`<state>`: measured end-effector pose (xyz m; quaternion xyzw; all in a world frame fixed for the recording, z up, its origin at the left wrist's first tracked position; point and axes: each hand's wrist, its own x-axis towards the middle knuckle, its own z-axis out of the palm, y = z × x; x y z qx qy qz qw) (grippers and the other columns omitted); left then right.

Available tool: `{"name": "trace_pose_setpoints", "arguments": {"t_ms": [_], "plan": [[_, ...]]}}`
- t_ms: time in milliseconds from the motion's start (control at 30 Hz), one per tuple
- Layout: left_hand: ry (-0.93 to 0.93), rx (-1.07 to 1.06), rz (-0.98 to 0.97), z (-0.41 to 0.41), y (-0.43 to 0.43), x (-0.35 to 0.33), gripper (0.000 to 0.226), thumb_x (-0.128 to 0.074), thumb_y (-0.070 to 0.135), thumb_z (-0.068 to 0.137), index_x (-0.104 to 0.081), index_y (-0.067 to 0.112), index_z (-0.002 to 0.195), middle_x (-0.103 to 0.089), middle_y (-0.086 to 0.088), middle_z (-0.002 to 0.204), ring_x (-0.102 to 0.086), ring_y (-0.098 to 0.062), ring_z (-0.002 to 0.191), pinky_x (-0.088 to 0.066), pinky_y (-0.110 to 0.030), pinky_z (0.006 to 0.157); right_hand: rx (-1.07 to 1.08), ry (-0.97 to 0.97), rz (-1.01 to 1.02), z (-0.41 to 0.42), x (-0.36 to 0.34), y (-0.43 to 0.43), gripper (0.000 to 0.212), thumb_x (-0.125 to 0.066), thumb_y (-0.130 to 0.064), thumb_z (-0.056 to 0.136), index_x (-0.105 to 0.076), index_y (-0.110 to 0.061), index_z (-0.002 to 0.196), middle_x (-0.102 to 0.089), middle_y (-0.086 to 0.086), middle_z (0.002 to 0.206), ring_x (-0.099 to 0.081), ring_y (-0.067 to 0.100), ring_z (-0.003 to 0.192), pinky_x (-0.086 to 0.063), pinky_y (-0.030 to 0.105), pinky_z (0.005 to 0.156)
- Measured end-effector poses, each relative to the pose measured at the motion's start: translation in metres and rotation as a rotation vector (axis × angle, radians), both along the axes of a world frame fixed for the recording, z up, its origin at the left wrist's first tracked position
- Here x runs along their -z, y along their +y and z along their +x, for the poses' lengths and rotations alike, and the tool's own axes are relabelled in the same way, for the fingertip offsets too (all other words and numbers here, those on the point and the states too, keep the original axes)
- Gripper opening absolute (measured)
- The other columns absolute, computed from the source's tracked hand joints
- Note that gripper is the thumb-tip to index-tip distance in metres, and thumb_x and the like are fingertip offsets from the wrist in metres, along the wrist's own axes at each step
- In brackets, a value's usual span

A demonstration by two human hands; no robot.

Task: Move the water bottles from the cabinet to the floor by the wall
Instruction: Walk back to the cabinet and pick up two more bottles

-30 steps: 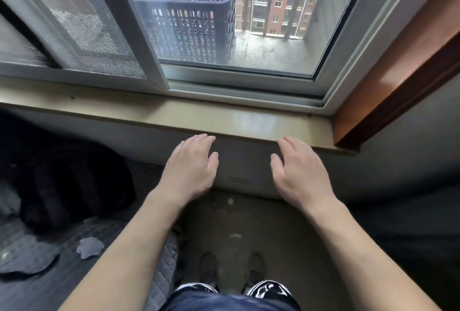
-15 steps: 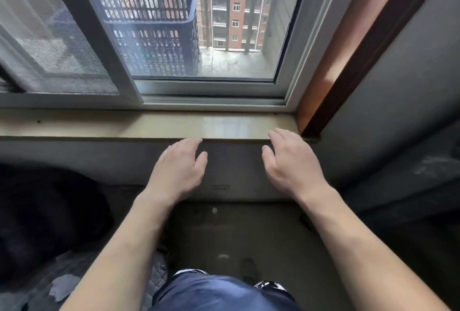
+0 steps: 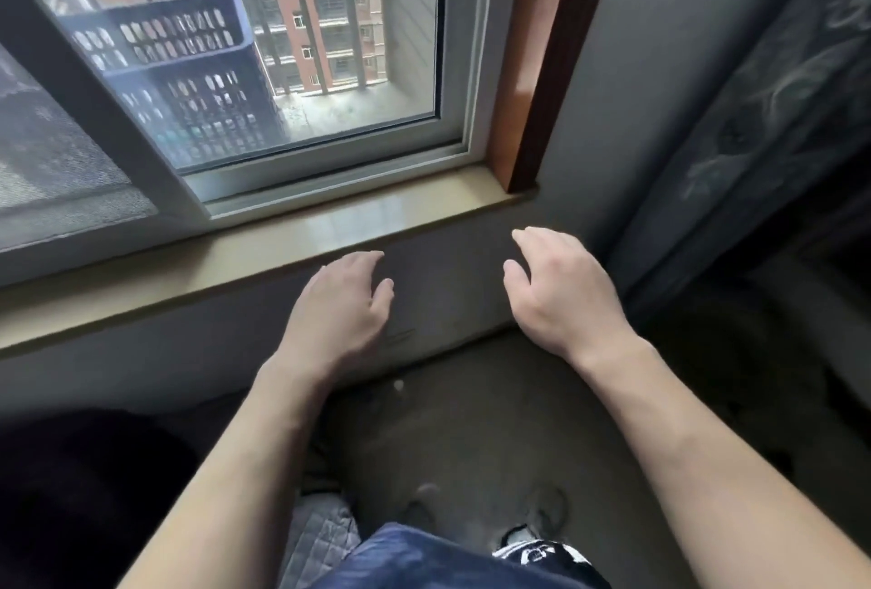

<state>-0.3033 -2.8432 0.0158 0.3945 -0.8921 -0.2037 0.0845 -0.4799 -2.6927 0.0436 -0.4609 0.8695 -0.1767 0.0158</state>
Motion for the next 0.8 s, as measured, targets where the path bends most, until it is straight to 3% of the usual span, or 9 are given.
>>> {"name": "trace_pose_setpoints", "arguments": {"t_ms": [233,400,800], "plan": [[0.018,0.104,-0.023,-0.015,0.044,-0.013,0.047,-0.046,0.034,0.099,-0.044,0.019,0.143,-0.047,0.001,0.147,-0.04,-0.017,0.136,-0.029,-0.031,0.111,0.117,0.007,-0.024,0.001,-0.005,0.063,0.037,-0.05,-0.025,0.095,-0.057,-0.004,0.124,-0.06,0.011,0.126,-0.05,0.031,0.12,-0.039,0.04,0.102],[0.037,0.146,-0.06,-0.031,0.09,-0.021,0.046,-0.046,0.034,0.099,-0.045,0.019,0.142,-0.047,0.002,0.147,-0.04,-0.017,0.136,-0.029,-0.029,0.11,0.172,0.011,-0.031,-0.008,-0.005,0.119,0.034,-0.05,-0.024,0.094,-0.06,-0.003,0.119,-0.062,0.013,0.121,-0.052,0.032,0.117,-0.041,0.041,0.101],[0.079,0.263,-0.126,-0.093,0.268,-0.025,0.044,-0.05,0.034,0.095,-0.05,0.022,0.137,-0.051,0.004,0.143,-0.045,-0.017,0.131,-0.034,-0.027,0.106,0.319,0.014,-0.11,-0.044,-0.002,0.315,0.038,-0.049,-0.024,0.086,-0.064,0.001,0.112,-0.066,0.017,0.113,-0.058,0.037,0.107,-0.048,0.042,0.093]]}}
